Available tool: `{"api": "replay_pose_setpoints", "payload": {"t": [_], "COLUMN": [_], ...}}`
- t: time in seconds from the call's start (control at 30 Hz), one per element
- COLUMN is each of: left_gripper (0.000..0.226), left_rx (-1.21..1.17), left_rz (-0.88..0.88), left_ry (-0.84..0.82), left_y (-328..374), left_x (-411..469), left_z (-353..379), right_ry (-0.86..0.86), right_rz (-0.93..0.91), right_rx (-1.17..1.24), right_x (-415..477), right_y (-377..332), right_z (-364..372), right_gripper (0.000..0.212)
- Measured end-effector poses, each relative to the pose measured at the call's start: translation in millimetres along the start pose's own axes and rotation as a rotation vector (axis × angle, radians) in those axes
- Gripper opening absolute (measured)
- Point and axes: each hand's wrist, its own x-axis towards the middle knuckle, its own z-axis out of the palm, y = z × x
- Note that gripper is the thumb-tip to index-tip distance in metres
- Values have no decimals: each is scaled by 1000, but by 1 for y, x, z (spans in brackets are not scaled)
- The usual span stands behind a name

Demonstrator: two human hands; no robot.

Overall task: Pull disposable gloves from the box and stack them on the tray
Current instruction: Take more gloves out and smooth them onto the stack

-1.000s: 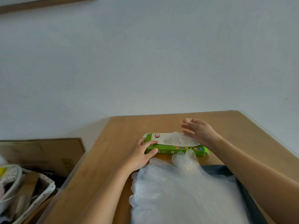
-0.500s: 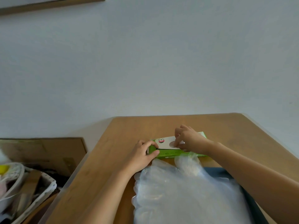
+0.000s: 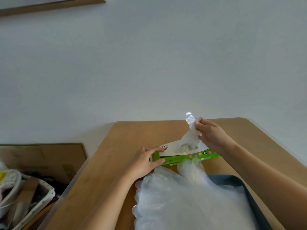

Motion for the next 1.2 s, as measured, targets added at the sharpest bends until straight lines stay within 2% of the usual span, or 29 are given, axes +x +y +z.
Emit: {"api": "replay_pose_setpoints", "payload": {"t": [0.2,0.27,0.33,0.43,0.5,0.53,0.6,0.63,0.67,0.7,0.8,0.83,0.93,1.03,1.1,1.17,1.2], "left_gripper": [42,43,46,46,40,37,31,28,27,28,44,50,65,76,60,23,13], "left_rx": [36,59,93,55,17,5,-9,-26,-56,-92,-103,-71,16,27,28,23,-5], "left_rz": [-6,-10,-13,-19,-38,-47,-17,23,73,115,188,198,216,187,167,170,168], "left_ry": [-41,-38,-44,-27,-18,2,110,171,215,230,134,103,58,9,31,130,173], "left_y": [-1,-3,-1,1,5,8,19,28,40,54,95,104,128,142,146,145,143], "left_x": [2,2,3,6,6,6,4,1,-3,-7,-13,-11,2,16,28,38,41], "left_z": [-2,-1,0,2,2,0,-7,-13,-18,-22,-21,-18,-7,8,17,21,20], "right_ry": [96,128,142,245,291,278,214,183,160,161,308,357,385,351,392,436,444], "right_rz": [0,-14,-9,23,42,59,99,115,119,115,36,13,-4,21,18,10,10], "right_rx": [457,478,311,-47,-179,-230,-312,-319,-320,-317,-357,-356,-319,-336,-406,-505,-567], "right_x": [-5,-7,-10,-21,-32,-37,-48,-51,-54,-58,-63,-63,-66,-68,-68,-68,-67], "right_y": [-17,-21,-21,-16,-11,-8,-3,-1,1,2,5,4,1,-2,-3,-3,-4], "right_z": [-7,-7,-7,-7,-9,-11,-16,-17,-18,-17,-15,-15,-17,-18,-21,-26,-28], "right_gripper": [11,18,29,29,27,38,75,83,82,72,21,15,27,13,9,10,11]}}
